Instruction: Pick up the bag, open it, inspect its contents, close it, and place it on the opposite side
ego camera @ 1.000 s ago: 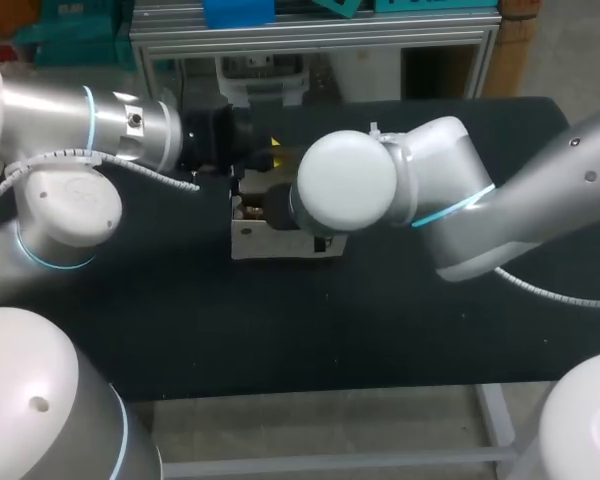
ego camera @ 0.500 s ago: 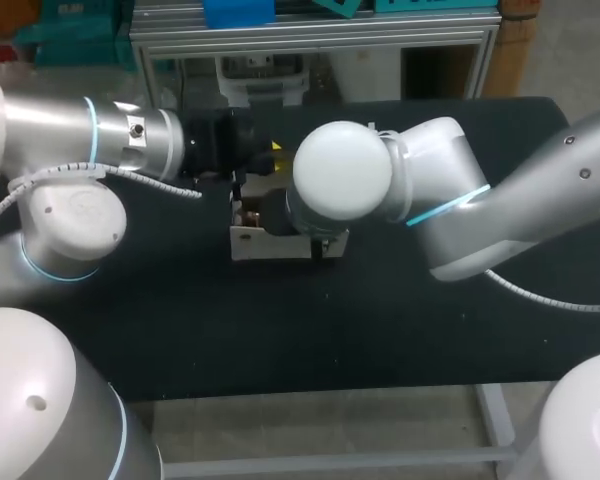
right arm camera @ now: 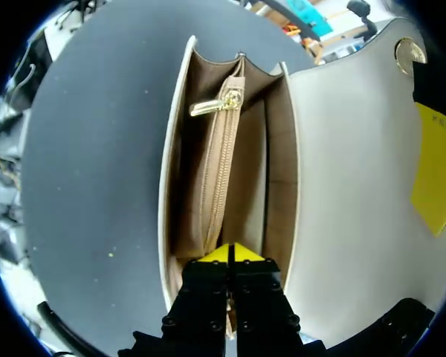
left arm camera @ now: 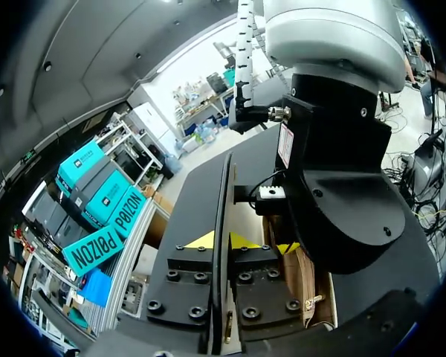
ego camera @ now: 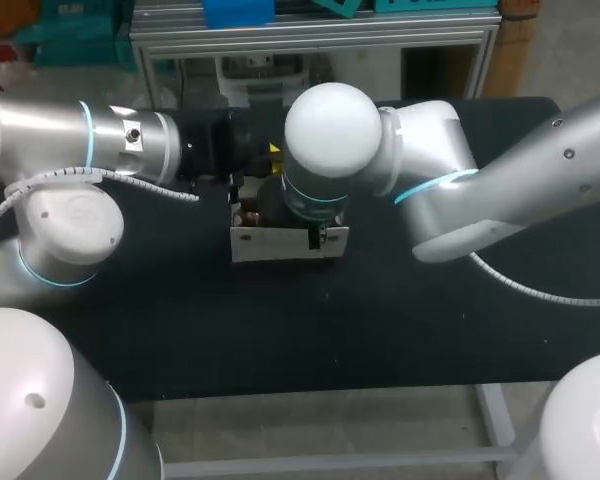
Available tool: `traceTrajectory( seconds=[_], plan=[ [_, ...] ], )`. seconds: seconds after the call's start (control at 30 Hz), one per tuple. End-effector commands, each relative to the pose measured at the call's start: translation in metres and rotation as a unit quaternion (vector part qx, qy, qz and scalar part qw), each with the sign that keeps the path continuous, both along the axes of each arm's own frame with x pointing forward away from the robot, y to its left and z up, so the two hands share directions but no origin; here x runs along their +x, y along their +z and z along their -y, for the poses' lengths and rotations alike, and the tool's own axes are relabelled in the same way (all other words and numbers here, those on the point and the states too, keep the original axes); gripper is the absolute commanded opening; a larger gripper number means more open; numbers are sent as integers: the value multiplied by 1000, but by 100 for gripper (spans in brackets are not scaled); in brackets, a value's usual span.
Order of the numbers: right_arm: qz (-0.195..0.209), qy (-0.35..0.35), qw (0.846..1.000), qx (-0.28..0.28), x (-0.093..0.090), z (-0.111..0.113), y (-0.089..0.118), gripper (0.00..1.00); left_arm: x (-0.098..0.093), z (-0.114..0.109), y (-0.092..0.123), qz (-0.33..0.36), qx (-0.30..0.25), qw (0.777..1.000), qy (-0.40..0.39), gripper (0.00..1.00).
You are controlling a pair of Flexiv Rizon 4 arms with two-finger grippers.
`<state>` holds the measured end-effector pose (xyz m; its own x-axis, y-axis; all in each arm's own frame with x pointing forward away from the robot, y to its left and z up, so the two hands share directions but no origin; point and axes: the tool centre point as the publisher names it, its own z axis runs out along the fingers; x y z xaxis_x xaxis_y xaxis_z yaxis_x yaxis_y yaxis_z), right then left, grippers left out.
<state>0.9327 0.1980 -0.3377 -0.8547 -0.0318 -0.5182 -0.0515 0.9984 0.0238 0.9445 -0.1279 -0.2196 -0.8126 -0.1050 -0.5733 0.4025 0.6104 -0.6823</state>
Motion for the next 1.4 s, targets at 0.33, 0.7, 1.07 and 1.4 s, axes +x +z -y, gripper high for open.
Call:
traceTrajectory(
  seconds=[0.33,0.7,1.07,1.4],
  plan=[
    [-13,8,1000,-2,27,0,-15,0,-7,-4,0,12,-4,1000,-12,0],
    [-38,22,999,-12,15,3,-25,100,-7,-6,8,39,-9,999,-32,0],
    [-57,23,998,-18,4,0,-38,100,-10,-2,11,69,-5,996,-51,0],
    [-56,21,998,-20,1,0,-39,100,-11,0,11,83,1,995,-57,0]
  ],
)
